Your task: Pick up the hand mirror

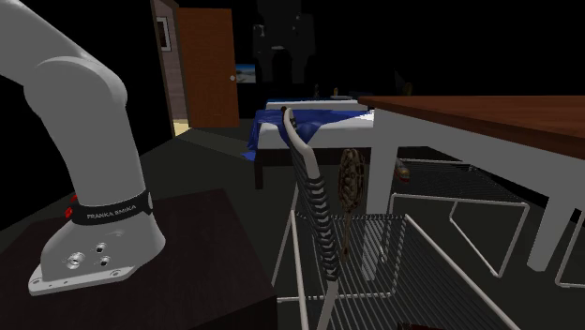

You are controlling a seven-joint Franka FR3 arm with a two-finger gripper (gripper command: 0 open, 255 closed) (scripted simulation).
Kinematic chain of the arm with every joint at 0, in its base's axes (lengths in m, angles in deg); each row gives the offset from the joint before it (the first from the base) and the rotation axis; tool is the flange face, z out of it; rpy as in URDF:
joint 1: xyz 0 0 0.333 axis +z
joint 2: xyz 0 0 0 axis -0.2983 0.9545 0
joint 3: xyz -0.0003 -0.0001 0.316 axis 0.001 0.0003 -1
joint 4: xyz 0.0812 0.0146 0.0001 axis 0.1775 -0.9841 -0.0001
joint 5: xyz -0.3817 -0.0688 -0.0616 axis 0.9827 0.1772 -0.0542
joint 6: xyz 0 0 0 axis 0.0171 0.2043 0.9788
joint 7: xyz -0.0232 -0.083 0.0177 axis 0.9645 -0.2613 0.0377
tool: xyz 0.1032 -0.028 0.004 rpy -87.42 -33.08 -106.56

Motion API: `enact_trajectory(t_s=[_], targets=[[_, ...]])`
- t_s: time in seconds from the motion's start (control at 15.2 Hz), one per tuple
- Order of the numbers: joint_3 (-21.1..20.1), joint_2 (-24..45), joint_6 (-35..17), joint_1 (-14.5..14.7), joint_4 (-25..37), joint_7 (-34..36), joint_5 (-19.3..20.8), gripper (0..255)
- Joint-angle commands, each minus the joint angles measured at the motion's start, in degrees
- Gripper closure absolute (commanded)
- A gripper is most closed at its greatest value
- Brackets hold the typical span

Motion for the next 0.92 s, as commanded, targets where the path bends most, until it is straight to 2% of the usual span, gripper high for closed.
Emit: enact_trajectory(t_s=[0.0,0.26,0.46,0.66,0.86], targets=[[3.6,2.7,-4.6,1.6,-0.7,-6.2,0.7,0],[11.2,9.8,-12.7,5.8,0.3,-18.9,0.4,0],[17.3,16.3,-18.2,10.3,2.3,-29.3,-2.0,0],[23.8,23.7,-22.7,16.0,5.3,-41.1,-7.1,0],[30.3,32.5,-25.7,22.5,9.2,-54.9,-15.9,0]])
